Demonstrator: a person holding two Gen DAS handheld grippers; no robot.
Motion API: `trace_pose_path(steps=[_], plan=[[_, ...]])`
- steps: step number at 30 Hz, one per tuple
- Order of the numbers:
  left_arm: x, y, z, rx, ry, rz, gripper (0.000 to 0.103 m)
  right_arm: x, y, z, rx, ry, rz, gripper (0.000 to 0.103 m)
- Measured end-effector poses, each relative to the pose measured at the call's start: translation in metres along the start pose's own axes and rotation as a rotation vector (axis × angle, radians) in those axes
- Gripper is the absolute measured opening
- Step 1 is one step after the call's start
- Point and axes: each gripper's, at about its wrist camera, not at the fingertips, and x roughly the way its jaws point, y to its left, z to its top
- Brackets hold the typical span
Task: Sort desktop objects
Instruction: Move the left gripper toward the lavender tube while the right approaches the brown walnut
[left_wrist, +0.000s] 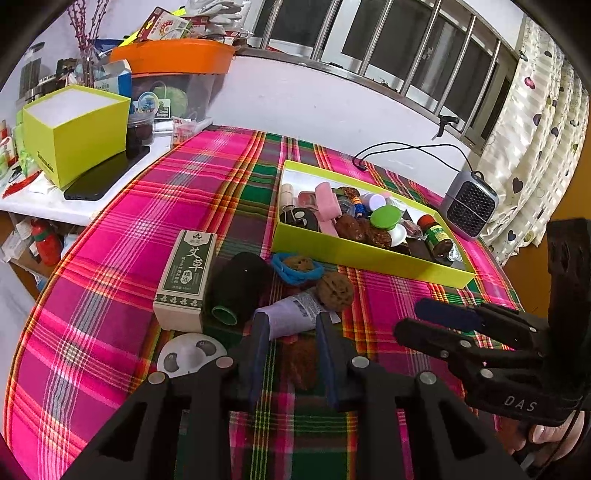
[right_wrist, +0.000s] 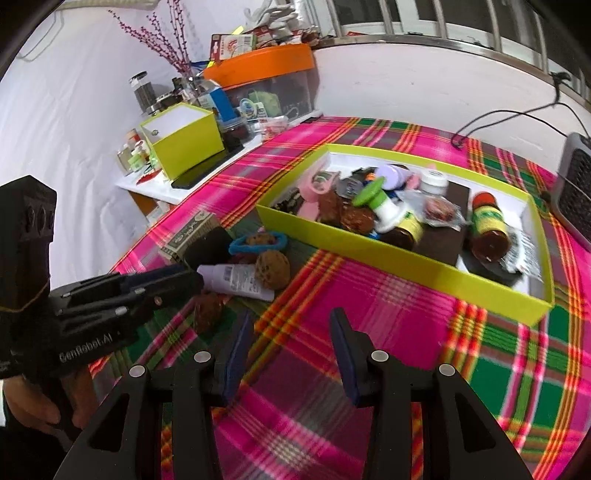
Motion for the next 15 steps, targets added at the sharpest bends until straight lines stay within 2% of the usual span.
trace_pose_path(steps=[15], plan=[[0.004, 0.009, 0.005, 0.015, -0.008, -0.008, 0.027, 0.048, 0.003, 0.028, -0.016, 0.033, 0.049, 0.043]])
